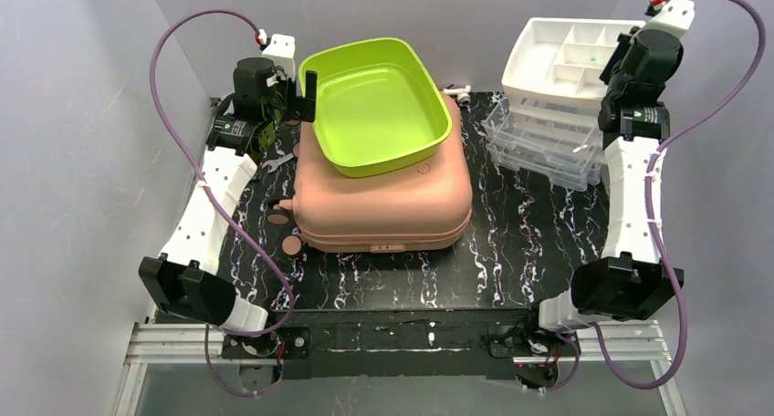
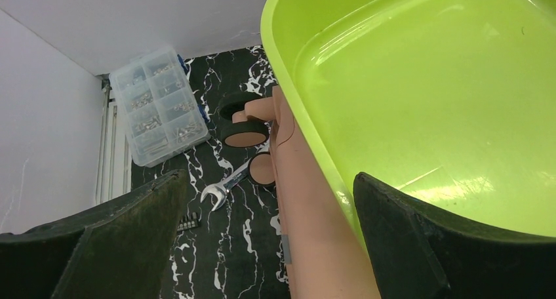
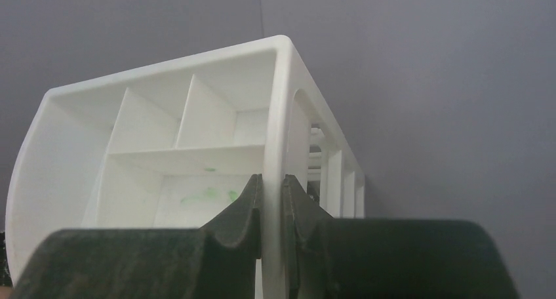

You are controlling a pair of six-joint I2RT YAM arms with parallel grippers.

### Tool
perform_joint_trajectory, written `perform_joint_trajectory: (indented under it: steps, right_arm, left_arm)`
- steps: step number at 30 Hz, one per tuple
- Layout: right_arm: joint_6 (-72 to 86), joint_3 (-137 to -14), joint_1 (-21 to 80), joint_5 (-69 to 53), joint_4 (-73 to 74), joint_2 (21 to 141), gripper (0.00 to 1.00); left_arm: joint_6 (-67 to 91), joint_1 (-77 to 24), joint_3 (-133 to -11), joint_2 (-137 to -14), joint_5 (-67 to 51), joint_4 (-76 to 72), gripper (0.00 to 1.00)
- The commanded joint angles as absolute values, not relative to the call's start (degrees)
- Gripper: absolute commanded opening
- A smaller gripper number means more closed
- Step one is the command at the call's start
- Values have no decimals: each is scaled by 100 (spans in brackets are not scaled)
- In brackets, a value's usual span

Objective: Open, take out, and arrange the luggage
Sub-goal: Place the storage box at the center of the board.

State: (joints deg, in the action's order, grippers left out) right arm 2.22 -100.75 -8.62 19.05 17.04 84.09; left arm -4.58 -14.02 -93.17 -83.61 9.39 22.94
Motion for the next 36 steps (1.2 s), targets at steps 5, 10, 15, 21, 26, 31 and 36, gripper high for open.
perform_joint_trajectory:
  steps: [5,10,15,21,26,31,36]
  right_arm:
    - [1534,-9432,-1224,2039,300,8016,1]
    - [2181,-9200,-1494,1930,367,8024,1]
    - [2646,-8635,-1582,1909,349,7881,1]
    - [3073,-7406,-1586,2287,54,7388,1]
    - [3142,-6963,-1591,2761,65,7150,1]
    - [3133,-6679,-1586,2761,318,6939,1]
    - [2809,-6461,-1591,2665,513,6695,46]
  left_arm:
    - [-333,-1377,-9246,-8002,836,2276,98]
    - [-331,-1372,-9132,-7934,847,2227,98]
    - [-327,-1363,-9026,-7852,836,2191,98]
    - [-334,-1356,-8885,-7749,811,2136,98]
    - [-291,-1354,-8766,-7689,751,2096,98]
    - [-271,-1359,-8698,-7627,702,2092,98]
    - [-277,-1358,-8634,-7540,625,2139,98]
